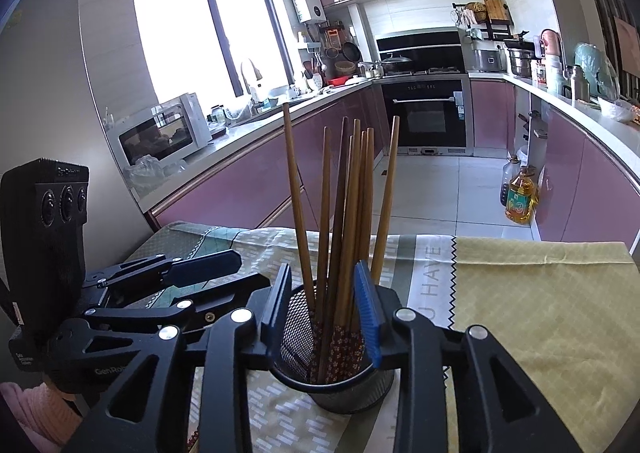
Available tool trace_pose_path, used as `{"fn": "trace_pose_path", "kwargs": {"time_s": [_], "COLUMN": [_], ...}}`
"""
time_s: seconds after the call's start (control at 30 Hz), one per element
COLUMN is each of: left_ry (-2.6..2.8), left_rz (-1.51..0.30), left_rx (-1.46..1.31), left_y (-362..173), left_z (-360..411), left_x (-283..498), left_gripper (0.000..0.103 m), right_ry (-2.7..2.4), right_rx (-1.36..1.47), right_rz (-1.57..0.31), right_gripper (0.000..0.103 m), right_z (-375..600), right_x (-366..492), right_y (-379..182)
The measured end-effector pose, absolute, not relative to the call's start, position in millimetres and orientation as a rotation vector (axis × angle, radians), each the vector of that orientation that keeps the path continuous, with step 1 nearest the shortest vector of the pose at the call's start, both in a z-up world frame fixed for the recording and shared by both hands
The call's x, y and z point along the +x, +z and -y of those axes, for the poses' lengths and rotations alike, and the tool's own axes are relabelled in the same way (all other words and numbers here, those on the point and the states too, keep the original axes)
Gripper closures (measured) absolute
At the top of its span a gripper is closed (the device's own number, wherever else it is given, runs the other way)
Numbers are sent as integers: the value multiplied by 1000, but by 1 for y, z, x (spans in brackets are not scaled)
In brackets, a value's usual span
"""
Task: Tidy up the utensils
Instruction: 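Open the right gripper and move it over the chopsticks on the cloth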
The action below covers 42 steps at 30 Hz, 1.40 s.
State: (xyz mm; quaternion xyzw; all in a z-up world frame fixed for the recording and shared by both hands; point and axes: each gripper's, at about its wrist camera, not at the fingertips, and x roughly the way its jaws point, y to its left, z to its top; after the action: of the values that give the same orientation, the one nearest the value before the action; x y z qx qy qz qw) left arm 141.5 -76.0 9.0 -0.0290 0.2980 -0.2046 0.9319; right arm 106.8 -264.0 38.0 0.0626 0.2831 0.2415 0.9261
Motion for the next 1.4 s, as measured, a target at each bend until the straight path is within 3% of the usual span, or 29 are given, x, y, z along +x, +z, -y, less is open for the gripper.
{"fn": "trace_pose_path", "kwargs": {"time_s": [0.07, 0.13, 0.27, 0.37, 0.73, 1.2, 1.4], "left_ry": [-395, -371, -282, -236, -148, -149, -164], "left_rz": [-597, -586, -596, -646, -768, -797, -803], "left_rx": [-60, -60, -33, -22, -41, -67, -70], "left_y": [10, 9, -4, -20, -69, -78, -79], "left_z": [66, 51, 18, 1, -24, -31, -26], "left_x": [133, 122, 99, 89, 70, 67, 67], "left_gripper": [36, 18, 17, 20, 26, 28, 28], "right_ry": [498, 516, 579, 631, 665, 588, 580], "right_rx": [130, 126, 73, 44, -127, -198, -179], "right_rz": [-568, -563, -574, -628, -850, -871, -890], "right_gripper": [50, 48, 35, 32, 33, 38, 49], "right_z": [266, 267, 257, 242, 165, 148, 152], "right_x": [99, 89, 65, 55, 50, 57, 60], "right_y": [41, 42, 38, 24, -55, -66, -67]}}
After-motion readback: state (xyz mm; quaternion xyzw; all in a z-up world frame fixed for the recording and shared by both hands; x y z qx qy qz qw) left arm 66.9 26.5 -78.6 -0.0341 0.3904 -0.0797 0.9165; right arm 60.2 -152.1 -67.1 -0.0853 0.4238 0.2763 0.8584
